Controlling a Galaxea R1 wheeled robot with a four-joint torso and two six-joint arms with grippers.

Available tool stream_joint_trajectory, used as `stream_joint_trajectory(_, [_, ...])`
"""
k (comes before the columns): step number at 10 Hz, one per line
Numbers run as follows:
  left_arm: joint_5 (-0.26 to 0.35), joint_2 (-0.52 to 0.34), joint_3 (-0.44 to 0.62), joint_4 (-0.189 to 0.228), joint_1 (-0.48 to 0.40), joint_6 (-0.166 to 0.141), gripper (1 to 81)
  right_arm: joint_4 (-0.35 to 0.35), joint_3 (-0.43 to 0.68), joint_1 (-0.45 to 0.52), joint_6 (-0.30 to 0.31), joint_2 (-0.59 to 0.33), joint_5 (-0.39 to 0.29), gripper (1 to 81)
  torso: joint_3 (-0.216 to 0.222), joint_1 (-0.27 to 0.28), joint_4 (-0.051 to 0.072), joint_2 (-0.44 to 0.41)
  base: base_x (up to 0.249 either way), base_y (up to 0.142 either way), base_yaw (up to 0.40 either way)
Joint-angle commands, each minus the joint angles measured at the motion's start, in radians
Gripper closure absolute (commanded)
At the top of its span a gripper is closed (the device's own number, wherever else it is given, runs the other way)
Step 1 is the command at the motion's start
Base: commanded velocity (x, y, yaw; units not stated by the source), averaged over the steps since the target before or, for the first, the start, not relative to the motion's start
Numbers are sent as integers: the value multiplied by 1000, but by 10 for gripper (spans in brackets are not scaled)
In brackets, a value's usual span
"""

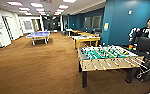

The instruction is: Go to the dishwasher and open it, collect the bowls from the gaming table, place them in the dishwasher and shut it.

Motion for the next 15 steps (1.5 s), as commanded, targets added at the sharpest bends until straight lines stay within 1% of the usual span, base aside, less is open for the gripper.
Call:
stream_joint_trajectory(1, [47, -3, 4, 2, -38, 8, 10, -10, 2, 44, -5, -8, -61, 10, 0, 0, 0, 0, 0, 0, 374])
stream_joint_trajectory(6, [47, -3, 4, 1, -35, 8, 10, -10, -15, 44, -5, 1, -61, 10, 0, 0, 0, 0, 0, 0, 360])
stream_joint_trajectory(8, [45, -5, 4, -1, -35, 6, 10, -10, -18, 44, -5, 4, -61, 10, 0, 0, 0, 0, 0, 0, 247])
stream_joint_trajectory(14, [47, -3, 4, -1, -38, 3, 10, -10, -26, 43, -5, 4, -61, 10, 0, 0, 0, 0, 0, 0, 23])
stream_joint_trajectory(15, [48, -3, 4, -2, -38, -1, 10, -10, -26, 43, -5, 4, -61, 10, 0, 0, 0, 0, 0, 0, 0])
